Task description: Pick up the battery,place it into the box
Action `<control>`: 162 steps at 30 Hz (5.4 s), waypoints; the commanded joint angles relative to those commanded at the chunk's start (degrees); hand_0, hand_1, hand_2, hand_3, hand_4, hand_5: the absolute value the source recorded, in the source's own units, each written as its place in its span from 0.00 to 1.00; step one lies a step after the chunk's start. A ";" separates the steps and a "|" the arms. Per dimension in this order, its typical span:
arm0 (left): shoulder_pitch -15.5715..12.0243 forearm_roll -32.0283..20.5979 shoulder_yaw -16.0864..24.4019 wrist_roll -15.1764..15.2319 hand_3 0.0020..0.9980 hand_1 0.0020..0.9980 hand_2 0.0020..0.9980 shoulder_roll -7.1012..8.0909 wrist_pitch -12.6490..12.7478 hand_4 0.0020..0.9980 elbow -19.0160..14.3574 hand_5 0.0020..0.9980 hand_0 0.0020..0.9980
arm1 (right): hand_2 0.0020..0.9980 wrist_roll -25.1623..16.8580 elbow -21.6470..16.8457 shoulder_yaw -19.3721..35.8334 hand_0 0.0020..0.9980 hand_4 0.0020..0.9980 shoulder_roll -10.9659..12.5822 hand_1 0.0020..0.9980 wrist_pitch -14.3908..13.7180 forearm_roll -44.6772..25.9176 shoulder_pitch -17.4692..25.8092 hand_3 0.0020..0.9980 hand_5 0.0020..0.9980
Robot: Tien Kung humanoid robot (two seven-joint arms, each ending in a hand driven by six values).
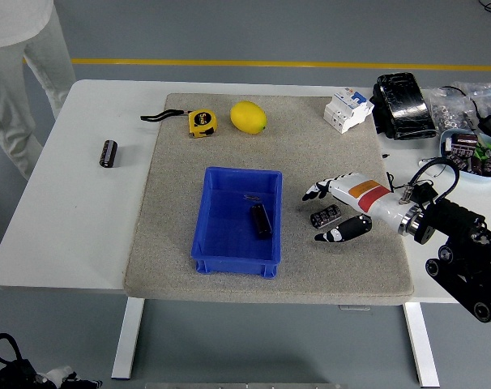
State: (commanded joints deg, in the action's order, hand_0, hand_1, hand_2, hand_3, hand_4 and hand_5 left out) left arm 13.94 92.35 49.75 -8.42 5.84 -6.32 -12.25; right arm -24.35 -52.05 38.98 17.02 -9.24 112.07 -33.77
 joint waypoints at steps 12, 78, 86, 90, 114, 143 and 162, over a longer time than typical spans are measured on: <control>0.18 -0.32 -0.35 -0.16 0.71 0.56 0.60 0.06 -0.25 0.72 -0.16 0.70 0.63 | 0.60 -0.39 4.75 -1.52 0.61 0.82 -0.30 0.59 -0.66 0.88 -1.48 0.57 0.20; -0.46 0.05 0.03 -0.33 0.71 0.56 0.59 0.70 -0.86 0.73 -0.31 0.70 0.63 | 0.48 -1.65 0.85 2.49 0.44 0.63 1.70 0.45 -0.01 -2.58 -3.08 0.50 0.03; -0.43 -0.32 -0.18 -0.36 0.71 0.56 0.59 0.87 -0.79 0.73 -0.32 0.70 0.62 | 0.48 -1.15 -4.12 1.54 0.44 0.63 1.32 0.45 0.52 -3.76 -6.52 0.50 0.03; -0.49 -0.53 -0.27 -0.32 0.71 0.55 0.59 0.92 -0.69 0.73 -0.33 0.70 0.62 | 0.48 -0.89 -6.70 -0.68 0.44 0.64 0.59 0.45 0.67 -3.64 -8.55 0.50 0.03; 0.02 -0.41 -0.26 -0.57 0.71 0.54 0.57 1.19 -0.73 0.73 -0.59 0.70 0.61 | 0.88 -2.52 -8.64 -7.52 0.58 0.86 -3.45 0.67 2.97 0.09 -13.83 1.00 0.16; -0.39 0.69 0.47 -0.62 0.71 0.54 0.58 0.81 -0.34 0.72 -0.30 0.69 0.61 | 0.89 0.64 -7.55 22.32 0.61 0.85 2.22 0.66 6.85 0.84 -3.27 1.00 0.14; -0.85 4.26 2.87 -1.24 0.71 0.55 0.60 0.44 0.02 0.72 0.39 0.69 0.62 | 0.77 6.59 -25.77 49.83 0.55 0.81 7.69 0.54 9.84 -21.63 24.41 0.95 0.13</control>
State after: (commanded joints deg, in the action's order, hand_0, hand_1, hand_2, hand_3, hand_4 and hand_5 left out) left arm 13.10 96.62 52.61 -9.66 6.28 -6.30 -11.86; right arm -17.76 -77.82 88.82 24.71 0.60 90.44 -9.37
